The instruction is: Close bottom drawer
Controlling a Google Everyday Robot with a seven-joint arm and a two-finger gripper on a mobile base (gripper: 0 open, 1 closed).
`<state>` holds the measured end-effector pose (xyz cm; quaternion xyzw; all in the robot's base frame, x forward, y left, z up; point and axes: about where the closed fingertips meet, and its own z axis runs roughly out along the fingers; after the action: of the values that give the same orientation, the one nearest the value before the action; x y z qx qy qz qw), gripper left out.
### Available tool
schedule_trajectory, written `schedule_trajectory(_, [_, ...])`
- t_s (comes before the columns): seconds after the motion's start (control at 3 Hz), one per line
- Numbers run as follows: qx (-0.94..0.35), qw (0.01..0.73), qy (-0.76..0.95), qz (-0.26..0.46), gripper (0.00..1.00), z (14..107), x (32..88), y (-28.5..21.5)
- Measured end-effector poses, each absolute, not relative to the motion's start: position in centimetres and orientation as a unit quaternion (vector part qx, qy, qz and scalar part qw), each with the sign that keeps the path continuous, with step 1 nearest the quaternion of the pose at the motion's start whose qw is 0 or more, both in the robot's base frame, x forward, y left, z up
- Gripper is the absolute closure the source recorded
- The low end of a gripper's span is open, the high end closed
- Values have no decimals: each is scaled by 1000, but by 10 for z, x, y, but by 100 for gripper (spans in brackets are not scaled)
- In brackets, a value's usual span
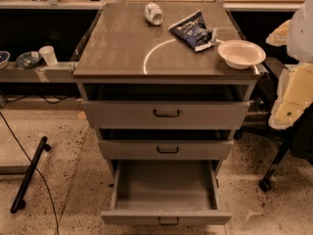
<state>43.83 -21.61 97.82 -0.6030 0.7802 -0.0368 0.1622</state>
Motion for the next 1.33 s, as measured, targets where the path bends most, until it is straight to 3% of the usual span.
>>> schedule_trajectory(0.67, [-602, 138, 786, -35, 0, 953, 447, -215])
schedule_trajectory(1.0, [-613, 127, 780, -25, 0, 906, 441, -207])
schedule_trajectory(1.33, [-639, 123, 759, -28, 0, 802, 433, -190])
